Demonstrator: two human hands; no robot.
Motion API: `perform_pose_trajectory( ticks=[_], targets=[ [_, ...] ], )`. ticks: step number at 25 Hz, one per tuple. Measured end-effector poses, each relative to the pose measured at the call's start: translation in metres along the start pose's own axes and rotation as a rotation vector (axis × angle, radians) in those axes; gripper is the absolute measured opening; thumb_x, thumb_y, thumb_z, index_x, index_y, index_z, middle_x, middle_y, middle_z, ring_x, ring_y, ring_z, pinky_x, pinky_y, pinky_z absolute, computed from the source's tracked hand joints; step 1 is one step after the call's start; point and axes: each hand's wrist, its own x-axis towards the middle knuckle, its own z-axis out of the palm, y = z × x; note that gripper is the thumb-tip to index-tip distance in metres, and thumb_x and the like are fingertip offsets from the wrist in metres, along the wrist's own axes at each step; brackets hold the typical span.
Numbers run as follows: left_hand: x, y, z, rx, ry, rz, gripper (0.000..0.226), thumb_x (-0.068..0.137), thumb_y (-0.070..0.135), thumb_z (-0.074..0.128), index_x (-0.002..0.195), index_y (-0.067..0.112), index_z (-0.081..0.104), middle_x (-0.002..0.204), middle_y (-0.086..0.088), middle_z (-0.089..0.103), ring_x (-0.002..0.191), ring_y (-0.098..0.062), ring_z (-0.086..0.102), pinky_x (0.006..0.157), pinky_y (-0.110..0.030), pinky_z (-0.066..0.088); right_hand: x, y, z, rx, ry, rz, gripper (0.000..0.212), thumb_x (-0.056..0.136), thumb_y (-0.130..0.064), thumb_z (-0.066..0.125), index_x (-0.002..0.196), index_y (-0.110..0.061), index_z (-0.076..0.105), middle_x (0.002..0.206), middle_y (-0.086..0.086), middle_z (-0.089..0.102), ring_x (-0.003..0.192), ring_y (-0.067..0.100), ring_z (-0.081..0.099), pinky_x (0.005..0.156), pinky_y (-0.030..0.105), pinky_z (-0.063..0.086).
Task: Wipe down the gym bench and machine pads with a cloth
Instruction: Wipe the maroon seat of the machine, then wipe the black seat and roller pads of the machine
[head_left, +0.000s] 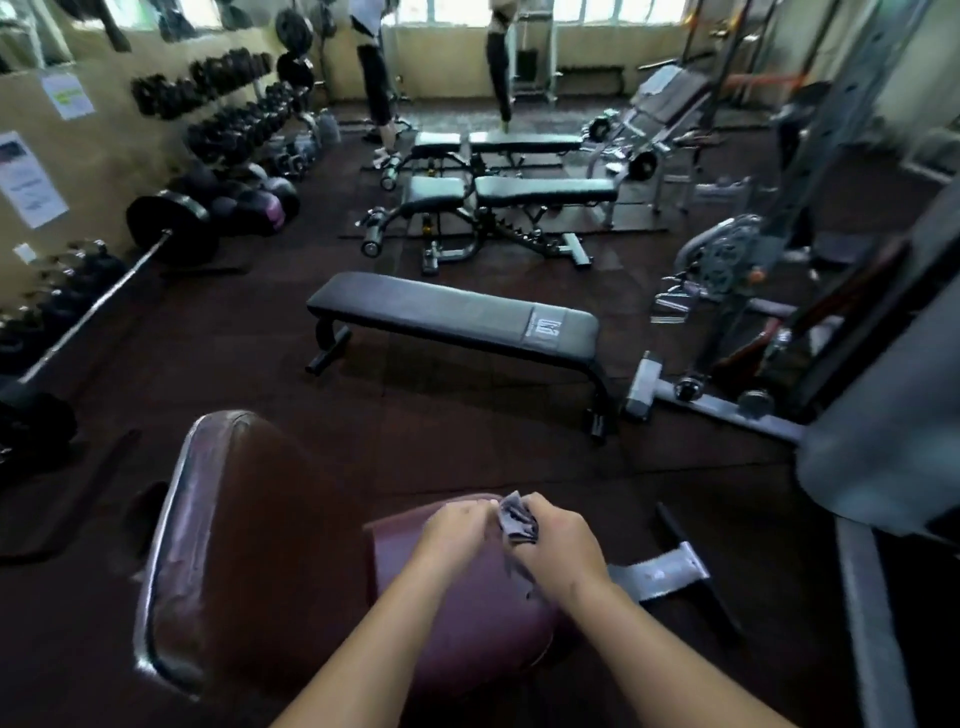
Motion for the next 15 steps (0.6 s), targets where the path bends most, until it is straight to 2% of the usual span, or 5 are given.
perform_pose_trajectory(
  ticks=[4,7,10,13,15],
  targets=[
    [-0.017,0.035,0.034,0.356,-0.189,0.253,0.026,0.078,0.052,0.054,0.083,0.036,0.075,0.085,0.014,0.074,0.086,-0.01,0.066,0.083,-0.032,0.053,-0.041,0.032,-0.059,0.12,0.209,0.128,0.027,0.087,-0.051,0.073,0.092,-0.027,0.06,0.084,-0.006,0.071,0.082,0.016,0.066,0.072,0.035,0.048],
    [-0.034,0.064,0.084,0.662,-0.274,0.481,0.026,0.085,0.05,0.061,0.101,0.034,0.074,0.101,0.013,0.072,0.1,-0.011,0.065,0.088,-0.031,0.053,-0.086,0.066,-0.106,0.216,0.354,0.193,0.021,0.091,-0.045,0.073,0.093,-0.025,0.064,0.082,-0.007,0.07,0.08,0.007,0.065,0.077,0.035,0.051],
    [-0.058,0.085,0.137,0.884,-0.335,0.718,0.038,0.089,0.054,0.056,0.119,0.035,0.068,0.119,0.01,0.062,0.117,-0.016,0.051,0.098,-0.034,0.047,-0.14,0.094,-0.141,0.236,0.493,0.261,0.018,0.094,-0.042,0.069,0.089,-0.026,0.062,0.079,-0.007,0.069,0.076,0.005,0.064,0.073,0.033,0.051],
    [-0.098,0.1,0.201,0.998,-0.408,0.921,0.038,0.089,0.058,0.051,0.116,0.037,0.068,0.119,0.011,0.06,0.12,-0.017,0.048,0.101,-0.038,0.047,-0.212,0.123,-0.168,0.251,0.646,0.344,0.017,0.096,-0.041,0.066,0.085,-0.03,0.06,0.076,-0.01,0.066,0.075,0.002,0.063,0.064,0.022,0.046],
    [-0.132,0.105,0.242,1.077,-0.474,1.048,0.036,0.09,0.057,0.053,0.117,0.038,0.066,0.122,0.01,0.058,0.123,-0.018,0.047,0.101,-0.041,0.047,-0.264,0.139,-0.178,0.256,0.741,0.413,0.017,0.097,-0.043,0.064,0.087,-0.03,0.061,0.078,-0.009,0.066,0.076,0.004,0.063,0.067,0.026,0.048]
  ],
)
